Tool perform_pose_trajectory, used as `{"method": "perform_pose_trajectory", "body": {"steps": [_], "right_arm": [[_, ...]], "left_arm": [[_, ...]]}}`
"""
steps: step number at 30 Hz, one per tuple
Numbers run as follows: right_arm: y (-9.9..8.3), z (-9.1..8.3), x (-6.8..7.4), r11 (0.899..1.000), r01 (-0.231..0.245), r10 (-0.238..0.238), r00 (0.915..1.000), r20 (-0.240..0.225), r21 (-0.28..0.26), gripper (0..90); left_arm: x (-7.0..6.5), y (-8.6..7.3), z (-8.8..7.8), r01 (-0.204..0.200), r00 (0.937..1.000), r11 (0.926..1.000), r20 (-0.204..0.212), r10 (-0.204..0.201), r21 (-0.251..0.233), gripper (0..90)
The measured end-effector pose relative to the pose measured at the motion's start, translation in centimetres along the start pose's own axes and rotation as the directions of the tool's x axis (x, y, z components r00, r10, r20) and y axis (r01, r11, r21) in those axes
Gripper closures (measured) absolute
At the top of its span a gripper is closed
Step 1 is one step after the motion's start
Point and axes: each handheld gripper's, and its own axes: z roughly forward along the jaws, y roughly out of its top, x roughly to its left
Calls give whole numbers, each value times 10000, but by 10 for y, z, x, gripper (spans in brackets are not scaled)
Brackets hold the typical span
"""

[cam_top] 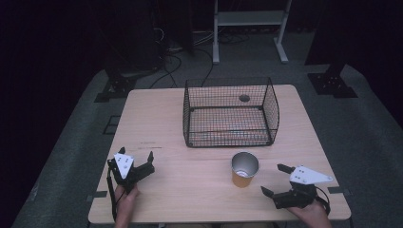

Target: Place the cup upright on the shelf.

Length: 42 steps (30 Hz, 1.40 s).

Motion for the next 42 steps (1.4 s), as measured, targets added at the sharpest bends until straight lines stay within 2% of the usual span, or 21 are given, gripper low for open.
{"method": "perform_pose_trajectory", "body": {"steps": [6, 17, 28, 40, 42], "right_arm": [[6, 14, 9, 10000, 15, -12, 9993, -365, 73, 19], [17, 38, 19, 9995, 197, -183, 9980, -609, 231, 3], [27, 53, 19, 9995, 195, -182, 9983, -551, 232, 3], [36, 66, 19, 9982, 366, -334, 9972, -666, 476, 5], [37, 67, 19, 9983, 356, -320, 9966, -753, 470, 38]], "left_arm": [[0, 0, 0, -7, 10000, 10000, 8, 7, -8, 8], [0, 0, 0, -1, 10000, 10000, 14, 1, -21, 8], [0, 0, 0, -27, 10000, 10000, 26, 27, -13, 8], [0, 0, 0, 1, 10000, 10000, 12, -1, -30, 8], [0, 0, 0, 0, 10000, 10000, 13, 0, -36, 8]]}}
